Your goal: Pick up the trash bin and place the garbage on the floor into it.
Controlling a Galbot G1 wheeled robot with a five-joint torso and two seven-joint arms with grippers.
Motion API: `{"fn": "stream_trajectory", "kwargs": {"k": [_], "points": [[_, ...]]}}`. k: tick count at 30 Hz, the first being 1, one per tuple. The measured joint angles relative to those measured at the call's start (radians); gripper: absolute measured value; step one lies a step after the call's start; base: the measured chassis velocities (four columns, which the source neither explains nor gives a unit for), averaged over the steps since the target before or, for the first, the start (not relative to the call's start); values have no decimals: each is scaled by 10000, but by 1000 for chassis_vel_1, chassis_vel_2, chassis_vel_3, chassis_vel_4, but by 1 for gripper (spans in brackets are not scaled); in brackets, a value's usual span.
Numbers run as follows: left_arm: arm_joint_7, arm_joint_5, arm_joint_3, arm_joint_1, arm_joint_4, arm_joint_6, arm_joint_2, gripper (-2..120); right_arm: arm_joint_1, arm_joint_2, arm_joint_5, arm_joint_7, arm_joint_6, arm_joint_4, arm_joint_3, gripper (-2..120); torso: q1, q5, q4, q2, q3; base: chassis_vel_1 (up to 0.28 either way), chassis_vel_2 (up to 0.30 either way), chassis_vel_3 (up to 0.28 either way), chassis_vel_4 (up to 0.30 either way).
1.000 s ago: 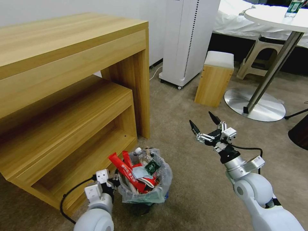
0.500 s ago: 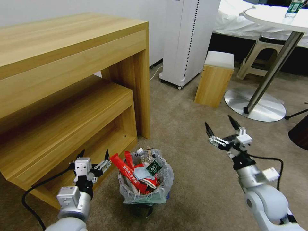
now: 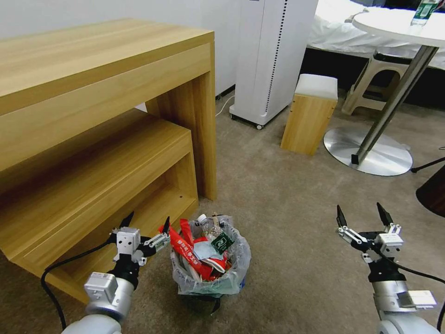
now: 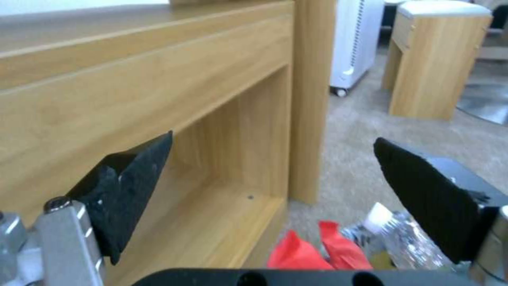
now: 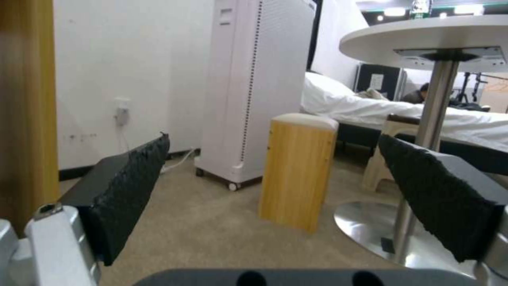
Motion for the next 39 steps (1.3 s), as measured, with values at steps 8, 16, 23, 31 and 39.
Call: {"fn": "stream_trajectory", "kwargs": {"k": [8,16,23,31,39], "points": [[103,-3,-298,-94,134,-128,-165,100,159,216,-21,-23,62,-224,-63,100,0,0,1,0,0,0,0,0,0],[317,142,-476,-248,219,-121,-128,100,255,292,-279,62,77,-487,-85,100,0,0,0,0,1,0,0,0,0],[318,144,-476,-250,220,-104,-126,100,258,285,-279,63,77,-487,-90,100,0,0,0,0,1,0,0,0,0],[318,144,-474,-249,220,-94,-126,100,263,281,-279,62,75,-487,-96,100,0,0,0,0,1,0,0,0,0],[316,141,-469,-247,220,-88,-126,100,264,277,-278,60,71,-485,-99,100,0,0,0,0,1,0,0,0,0]]}}
